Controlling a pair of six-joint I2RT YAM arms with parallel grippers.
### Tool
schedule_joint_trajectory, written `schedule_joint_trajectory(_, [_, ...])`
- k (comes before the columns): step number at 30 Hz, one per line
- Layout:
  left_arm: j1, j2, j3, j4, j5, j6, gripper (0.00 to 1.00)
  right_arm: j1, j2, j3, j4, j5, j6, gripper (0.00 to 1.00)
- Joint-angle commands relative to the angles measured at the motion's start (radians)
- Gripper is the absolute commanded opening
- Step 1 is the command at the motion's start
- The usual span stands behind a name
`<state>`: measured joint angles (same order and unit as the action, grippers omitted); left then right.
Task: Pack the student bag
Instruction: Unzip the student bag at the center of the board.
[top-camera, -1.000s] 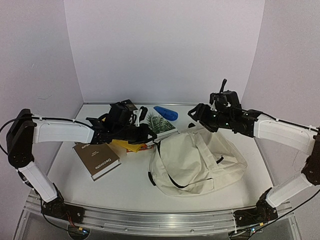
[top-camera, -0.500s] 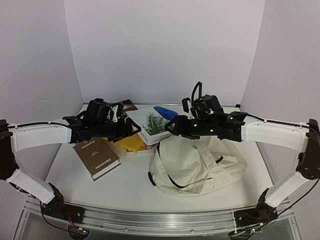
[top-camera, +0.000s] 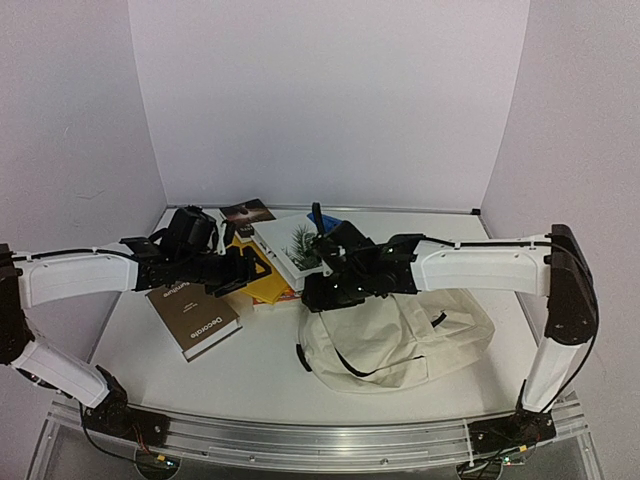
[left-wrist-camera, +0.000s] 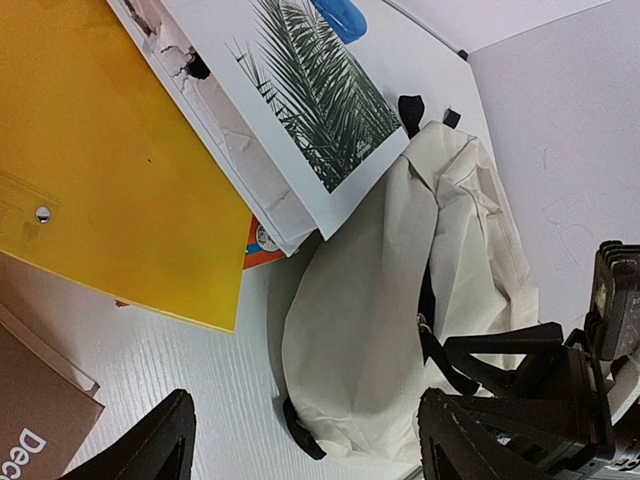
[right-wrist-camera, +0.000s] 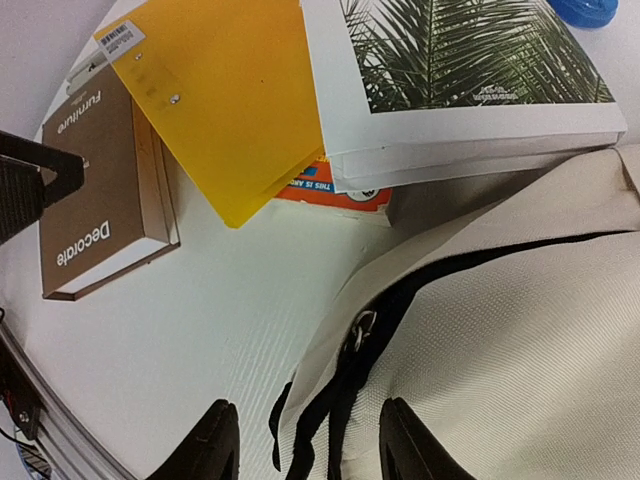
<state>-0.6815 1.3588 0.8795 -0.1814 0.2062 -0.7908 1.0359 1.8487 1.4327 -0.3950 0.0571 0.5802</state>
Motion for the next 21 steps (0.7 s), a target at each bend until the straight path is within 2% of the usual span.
schedule_joint_trajectory(1, [0.003, -0.036, -0.002, 0.000, -0.011, -0.010, 0.77, 0.009, 0.008, 0.057, -0.018, 0.064, 0.018, 0.41])
schedule_joint_trajectory(6, [0.003, -0.030, -0.005, 0.009, -0.002, -0.016, 0.78, 0.008, 0.024, 0.069, -0.018, 0.094, 0.033, 0.35])
schedule_joint_trajectory(11, [0.003, -0.026, -0.007, 0.013, 0.003, -0.021, 0.78, 0.008, 0.035, 0.085, -0.019, 0.092, 0.030, 0.24])
schedule_joint_trajectory(21, [0.004, -0.014, -0.006, 0.018, 0.006, -0.024, 0.79, 0.012, 0.042, 0.078, -0.019, 0.067, 0.027, 0.25])
